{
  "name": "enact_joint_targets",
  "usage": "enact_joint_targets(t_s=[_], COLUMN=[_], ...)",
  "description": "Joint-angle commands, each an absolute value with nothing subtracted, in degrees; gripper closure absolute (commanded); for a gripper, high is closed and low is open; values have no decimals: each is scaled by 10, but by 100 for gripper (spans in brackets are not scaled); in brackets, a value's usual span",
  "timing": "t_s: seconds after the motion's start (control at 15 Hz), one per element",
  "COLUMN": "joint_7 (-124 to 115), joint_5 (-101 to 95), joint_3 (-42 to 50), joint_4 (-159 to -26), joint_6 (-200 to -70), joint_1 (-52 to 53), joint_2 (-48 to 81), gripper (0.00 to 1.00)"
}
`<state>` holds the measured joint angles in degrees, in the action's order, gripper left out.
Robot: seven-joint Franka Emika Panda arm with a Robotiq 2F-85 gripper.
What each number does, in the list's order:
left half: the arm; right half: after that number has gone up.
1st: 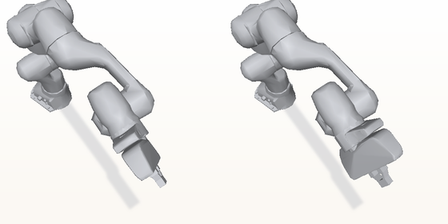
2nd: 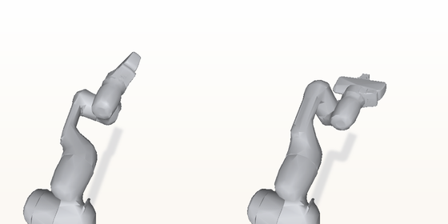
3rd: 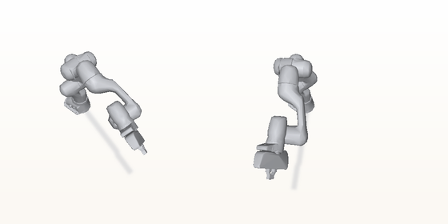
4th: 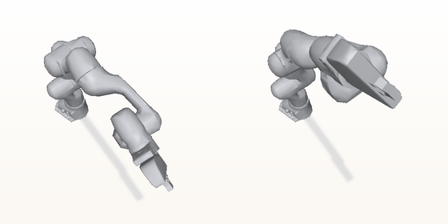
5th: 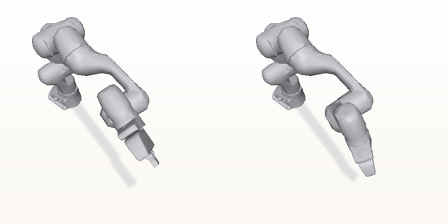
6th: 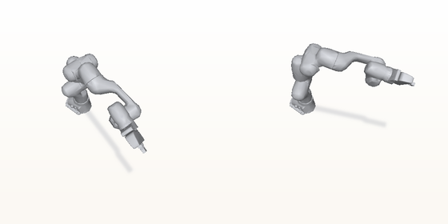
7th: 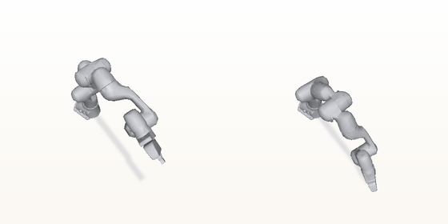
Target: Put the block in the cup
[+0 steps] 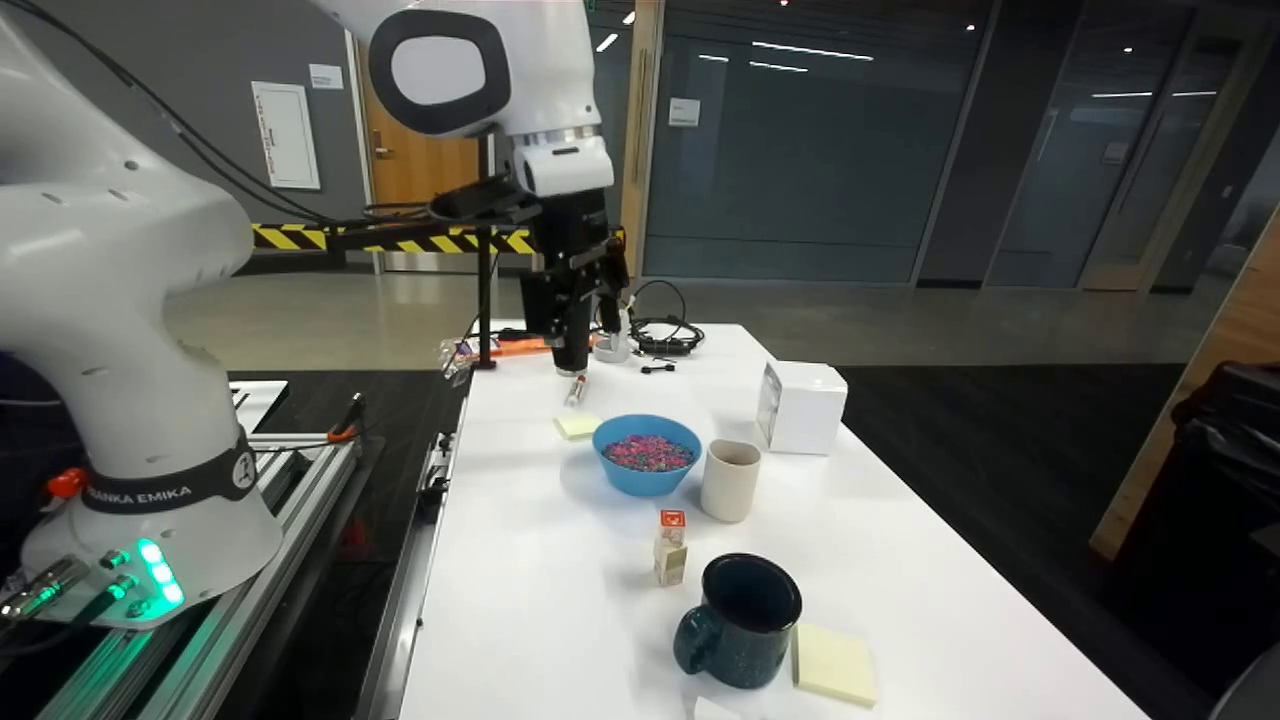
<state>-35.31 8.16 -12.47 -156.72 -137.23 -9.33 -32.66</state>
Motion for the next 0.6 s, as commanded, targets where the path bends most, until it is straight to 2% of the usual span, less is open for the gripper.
enact_joint_targets(t_s=[0.0,0.33,0.53], joint_7=[-384,-429,-574], joint_5=[61,43,8], joint_3=[-112,-120,-159], joint_4=[-1567,-1564,-1544], joint_6=[-1371,-1369,-1399], joint_1=[-92,-113,-157], joint_2=[-322,-309,-246], gripper=[0,0,0])
